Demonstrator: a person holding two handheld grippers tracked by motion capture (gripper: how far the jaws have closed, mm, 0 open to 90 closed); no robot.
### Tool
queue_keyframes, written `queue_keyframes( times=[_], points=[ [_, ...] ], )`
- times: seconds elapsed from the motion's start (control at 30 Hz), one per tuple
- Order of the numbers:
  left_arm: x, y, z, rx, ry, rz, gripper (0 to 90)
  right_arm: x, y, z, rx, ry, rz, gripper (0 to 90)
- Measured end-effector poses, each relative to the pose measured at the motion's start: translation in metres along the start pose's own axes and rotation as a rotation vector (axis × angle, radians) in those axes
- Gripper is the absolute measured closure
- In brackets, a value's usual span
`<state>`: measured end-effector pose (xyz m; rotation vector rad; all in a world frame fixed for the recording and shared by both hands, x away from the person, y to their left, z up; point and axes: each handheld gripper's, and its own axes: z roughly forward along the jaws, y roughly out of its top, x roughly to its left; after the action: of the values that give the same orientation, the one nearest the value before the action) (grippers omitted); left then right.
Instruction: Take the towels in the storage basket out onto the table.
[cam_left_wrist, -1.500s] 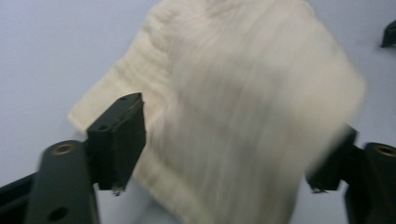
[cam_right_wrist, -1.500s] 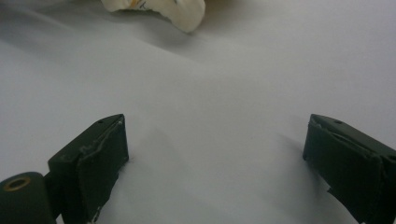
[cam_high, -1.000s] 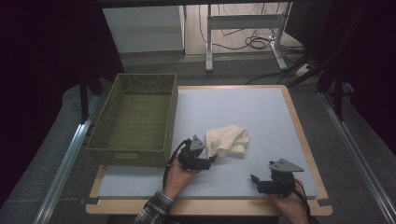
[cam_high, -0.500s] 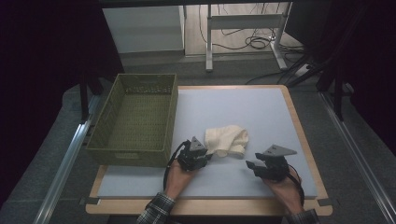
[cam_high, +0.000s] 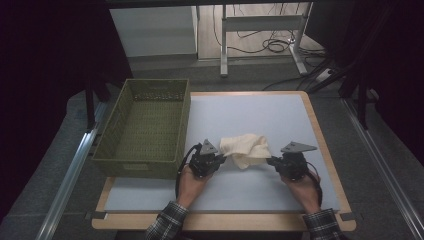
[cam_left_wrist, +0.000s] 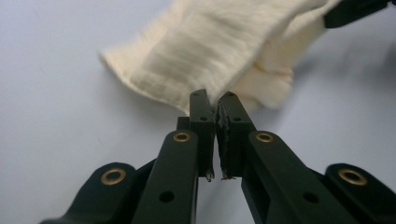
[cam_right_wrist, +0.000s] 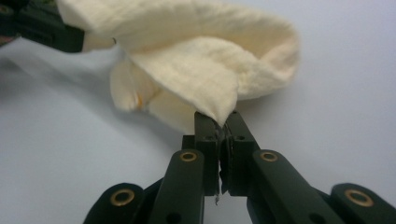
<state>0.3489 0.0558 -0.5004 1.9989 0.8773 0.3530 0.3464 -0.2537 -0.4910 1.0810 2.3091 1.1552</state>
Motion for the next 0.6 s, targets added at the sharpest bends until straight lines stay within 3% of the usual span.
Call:
queue_keyframes(
  times=[0.03, 0.07, 0.1, 0.13, 0.17, 0.2, 0.23, 0.27, 0.3, 0.33, 0.37, 0.47, 0.5, 0.6],
  points=[
    [0.0, 0.007, -0.002, -0.01, 0.008, 0.001, 85.7, -0.004, 0.005, -0.011, -0.012, -0.016, -0.01, 86.4],
    [0.0, 0.007, -0.002, -0.01, 0.008, 0.001, 85.7, -0.004, 0.005, -0.011, -0.012, -0.016, -0.01, 86.4],
    [0.004, 0.029, -0.006, -0.036, 0.035, 0.002, 85.7, -0.012, 0.012, -0.025, -0.032, -0.043, -0.017, 86.4],
    [0.004, 0.029, -0.006, -0.036, 0.035, 0.002, 85.7, -0.012, 0.012, -0.025, -0.032, -0.043, -0.017, 86.4],
    [0.006, 0.04, -0.006, -0.045, 0.048, -0.002, 85.7, -0.018, 0.019, -0.033, -0.042, -0.068, -0.02, 86.4],
    [0.01, 0.051, -0.005, -0.049, 0.07, -0.006, 85.7, -0.025, 0.026, -0.039, -0.05, -0.09, -0.022, 86.4],
    [0.022, 0.074, 0.005, -0.032, 0.16, 0.004, 85.3, -0.039, 0.037, -0.044, -0.054, -0.139, -0.023, 86.3],
    [0.022, 0.074, 0.005, -0.032, 0.16, 0.004, 84.0, -0.051, 0.045, -0.044, -0.045, -0.185, -0.014, 85.6],
    [0.031, 0.084, 0.013, -0.014, 0.189, -0.017, 84.0, -0.051, 0.045, -0.044, -0.045, -0.185, -0.014, 85.6],
    [0.041, 0.091, 0.023, 0.018, 0.224, -0.035, 79.6, -0.064, 0.05, -0.042, -0.035, -0.216, 0.004, 81.7],
    [0.056, 0.096, 0.042, 0.101, 0.292, -0.058, 60.9, -0.088, 0.054, -0.034, -0.005, -0.237, 0.079, 68.9],
    [0.063, 0.091, 0.05, 0.125, 0.306, -0.083, 49.2, -0.101, 0.05, -0.032, 0.022, -0.271, 0.09, 64.1],
    [0.062, 0.08, 0.051, 0.11, 0.267, -0.089, 48.4, -0.104, 0.042, -0.037, 0.016, -0.261, 0.099, 62.5],
    [0.052, 0.063, 0.05, 0.112, 0.213, -0.086, 44.5, -0.106, 0.028, -0.044, 0.009, -0.231, 0.124, 61.3]
  ],
)
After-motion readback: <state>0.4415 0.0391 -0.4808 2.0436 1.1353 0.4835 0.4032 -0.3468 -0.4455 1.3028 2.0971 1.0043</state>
